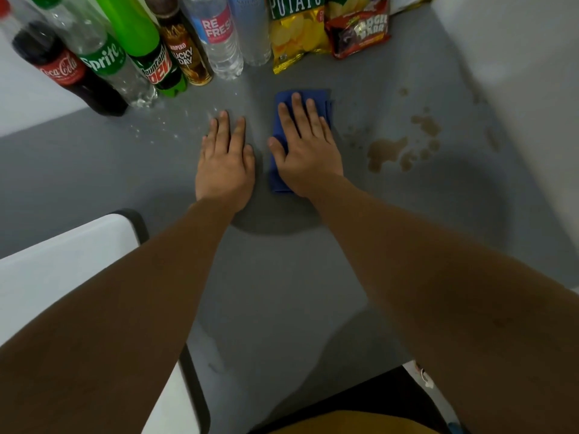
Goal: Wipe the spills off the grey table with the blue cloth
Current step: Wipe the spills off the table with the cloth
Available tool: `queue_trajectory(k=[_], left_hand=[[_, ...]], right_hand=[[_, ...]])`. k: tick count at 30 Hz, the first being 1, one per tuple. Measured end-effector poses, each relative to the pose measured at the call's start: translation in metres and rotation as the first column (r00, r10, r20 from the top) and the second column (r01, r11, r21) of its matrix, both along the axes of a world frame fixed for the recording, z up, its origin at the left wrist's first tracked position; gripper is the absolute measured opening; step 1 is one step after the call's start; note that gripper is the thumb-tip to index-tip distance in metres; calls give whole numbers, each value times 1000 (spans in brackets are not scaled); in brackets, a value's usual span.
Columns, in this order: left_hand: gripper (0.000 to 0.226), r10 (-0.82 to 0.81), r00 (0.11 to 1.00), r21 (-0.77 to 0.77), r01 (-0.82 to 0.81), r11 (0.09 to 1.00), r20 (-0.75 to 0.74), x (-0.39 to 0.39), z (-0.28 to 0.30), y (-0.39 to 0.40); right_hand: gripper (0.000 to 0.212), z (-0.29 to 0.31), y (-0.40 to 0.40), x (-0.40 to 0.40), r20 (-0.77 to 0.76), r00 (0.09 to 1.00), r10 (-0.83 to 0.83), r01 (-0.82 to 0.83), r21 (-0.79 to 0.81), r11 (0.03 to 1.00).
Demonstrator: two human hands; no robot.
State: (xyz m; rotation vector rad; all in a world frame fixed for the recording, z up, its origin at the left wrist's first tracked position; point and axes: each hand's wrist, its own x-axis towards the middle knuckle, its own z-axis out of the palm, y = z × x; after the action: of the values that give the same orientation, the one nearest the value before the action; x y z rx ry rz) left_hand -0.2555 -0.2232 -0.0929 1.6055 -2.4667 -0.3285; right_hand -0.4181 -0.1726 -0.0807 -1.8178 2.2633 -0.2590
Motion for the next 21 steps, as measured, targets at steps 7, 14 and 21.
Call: queue_trajectory(k=[7, 14, 21], left_hand=[[54, -7, 1000, 17, 7, 1000, -3, 0, 2, 2], [54, 8, 1000, 14, -8, 1000, 6, -2, 3, 3], [54, 8, 1000, 5, -8, 1000, -6, -1, 3, 4]], right_hand=[[72, 0, 27, -45, 1, 992, -128, 128, 38, 991], [68, -3, 48, 2, 0, 982, -191, 190, 65, 980], [67, 1, 23, -24, -5, 999, -44, 45, 32, 998]])
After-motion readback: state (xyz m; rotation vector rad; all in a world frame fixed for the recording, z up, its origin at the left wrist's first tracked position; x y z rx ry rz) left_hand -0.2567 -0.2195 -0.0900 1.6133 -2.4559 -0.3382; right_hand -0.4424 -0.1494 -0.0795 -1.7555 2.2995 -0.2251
